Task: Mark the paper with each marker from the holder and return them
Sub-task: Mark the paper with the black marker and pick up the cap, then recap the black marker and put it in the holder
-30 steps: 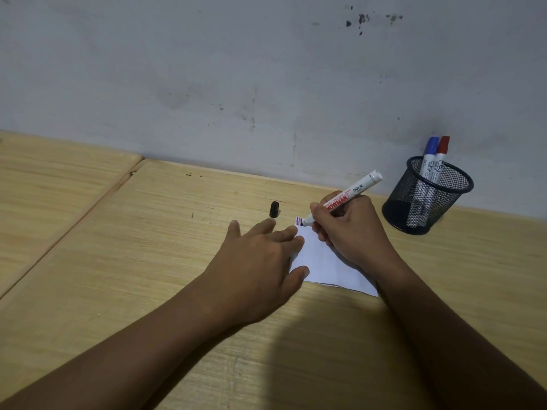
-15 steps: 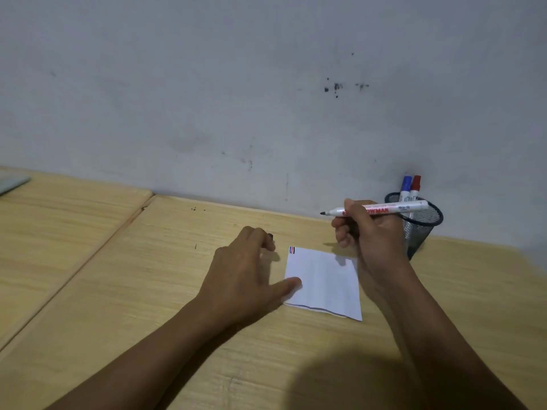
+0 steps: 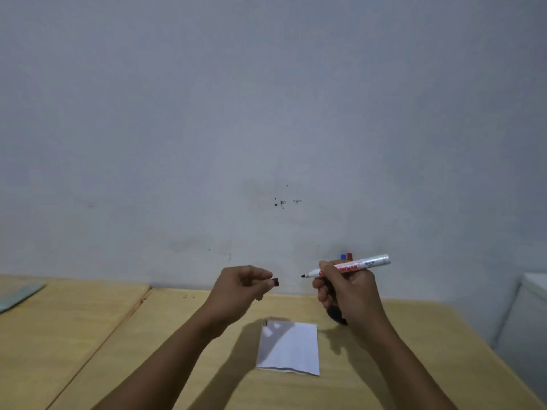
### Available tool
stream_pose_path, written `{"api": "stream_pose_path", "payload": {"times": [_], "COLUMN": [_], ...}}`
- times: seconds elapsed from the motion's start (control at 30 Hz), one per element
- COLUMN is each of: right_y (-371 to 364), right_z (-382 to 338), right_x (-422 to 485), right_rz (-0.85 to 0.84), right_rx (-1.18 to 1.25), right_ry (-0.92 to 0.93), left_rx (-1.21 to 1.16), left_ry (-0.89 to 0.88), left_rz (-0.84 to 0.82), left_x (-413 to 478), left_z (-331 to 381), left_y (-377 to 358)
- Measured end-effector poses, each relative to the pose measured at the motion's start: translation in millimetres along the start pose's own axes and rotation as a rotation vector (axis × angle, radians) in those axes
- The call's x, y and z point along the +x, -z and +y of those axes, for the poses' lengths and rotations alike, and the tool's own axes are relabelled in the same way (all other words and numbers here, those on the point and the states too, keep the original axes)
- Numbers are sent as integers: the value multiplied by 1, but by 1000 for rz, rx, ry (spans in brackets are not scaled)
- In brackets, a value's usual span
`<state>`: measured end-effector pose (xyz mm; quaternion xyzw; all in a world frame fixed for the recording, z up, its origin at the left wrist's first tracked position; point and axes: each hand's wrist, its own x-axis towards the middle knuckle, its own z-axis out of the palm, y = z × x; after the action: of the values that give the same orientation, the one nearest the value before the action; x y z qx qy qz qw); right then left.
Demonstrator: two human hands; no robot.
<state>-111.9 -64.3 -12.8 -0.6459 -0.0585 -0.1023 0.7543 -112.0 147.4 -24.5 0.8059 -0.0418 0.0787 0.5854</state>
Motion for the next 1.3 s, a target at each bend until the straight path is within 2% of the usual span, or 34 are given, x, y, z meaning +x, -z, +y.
{"api": "stream_pose_path", "payload": {"times": [0.27,0.53,0.6,0.73,0.8,0.9,0.97,1.0,1.07,1.17,1.3], "right_y": [2,20,22,24,27,30,34,36,39,45,65], "right_z": [-69,-112,-117,-123,-125,-121,-112,-108,-98,-91,-82], "right_x": [-34,-61,-65,-67,-65,-57,-50,-47,-37,-15,23], "right_rz": [-68,-126,-93,-52,-56,72,245,264,178,153,222], "right_rx": [-37,-116,-136,-83,-132,-401,-700,-816,-966,-967,-730], "right_ry": [171,235,244,202,166,206,399,516,654,658,525], "left_rx": [-177,-157,-143,202,294,343,381,406,455,441,480], "left_ry": [-151,-283,-402,-787,-884,-880,-846,-835,-857,-889,-743], "left_rz": [-84,-128,-48,236,287,348,386,386,348,299,232], "left_x": [-41,-65,-69,-70,-67,-57,-48,-44,-38,-29,-5], "left_z": [88,126,133,134,131,128,128,128,130,132,117], "left_y": [-12,-22,-28,-42,-45,-45,-45,-46,-50,-59,-69]}}
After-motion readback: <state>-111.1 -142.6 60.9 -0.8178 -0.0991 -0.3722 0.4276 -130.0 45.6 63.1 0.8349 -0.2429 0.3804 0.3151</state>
